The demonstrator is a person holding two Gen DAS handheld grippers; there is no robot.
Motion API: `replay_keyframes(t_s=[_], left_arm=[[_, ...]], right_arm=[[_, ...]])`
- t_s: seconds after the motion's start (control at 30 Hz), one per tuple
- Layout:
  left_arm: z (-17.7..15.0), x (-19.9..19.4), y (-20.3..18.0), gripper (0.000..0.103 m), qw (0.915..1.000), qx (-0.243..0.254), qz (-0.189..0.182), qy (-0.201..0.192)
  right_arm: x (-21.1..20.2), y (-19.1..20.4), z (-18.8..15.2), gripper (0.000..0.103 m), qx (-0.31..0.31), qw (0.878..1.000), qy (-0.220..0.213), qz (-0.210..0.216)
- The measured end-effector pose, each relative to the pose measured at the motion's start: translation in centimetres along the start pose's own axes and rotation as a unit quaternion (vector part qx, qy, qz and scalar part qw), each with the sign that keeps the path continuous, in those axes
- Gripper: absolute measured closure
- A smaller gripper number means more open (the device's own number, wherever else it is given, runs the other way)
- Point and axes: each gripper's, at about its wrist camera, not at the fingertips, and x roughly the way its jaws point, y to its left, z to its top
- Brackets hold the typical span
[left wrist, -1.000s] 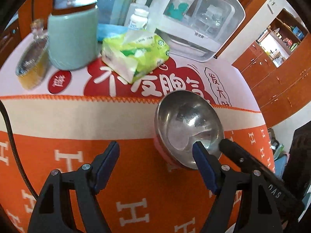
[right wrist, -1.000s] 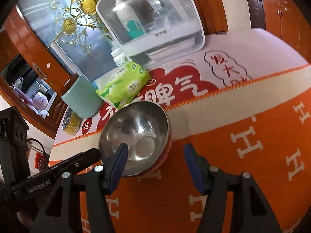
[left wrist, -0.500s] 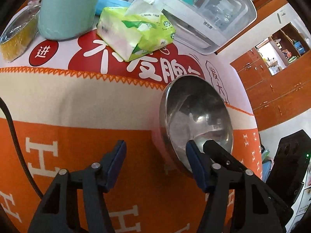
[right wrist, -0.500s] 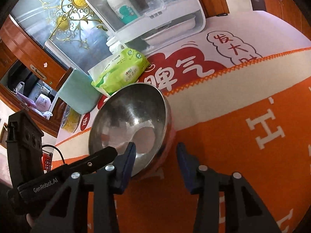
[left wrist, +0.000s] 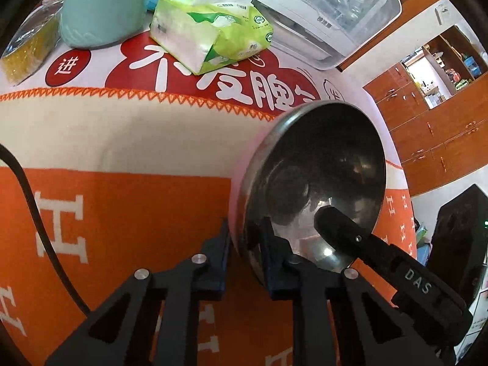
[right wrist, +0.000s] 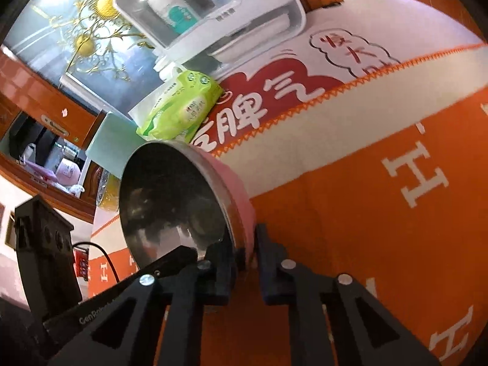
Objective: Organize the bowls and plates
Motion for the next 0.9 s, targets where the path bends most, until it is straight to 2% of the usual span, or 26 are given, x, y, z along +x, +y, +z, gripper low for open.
replay_keyframes(t_s=[0.37,0.9], left_arm=[[-1.5,-1.9,-0.5,0.089,0.9996,0.011,0.024,0.01],[-6.2,-8.7,-1.8,0.089,0.999,0.019,0.037,-0.013]], right_arm=[[-1.1,0.4,-1.4,0.093,0.013,0.999,0.033,-0.002],[-6.5,2.1,-4.8,0.093,0.022,0.999,0.031,0.03]])
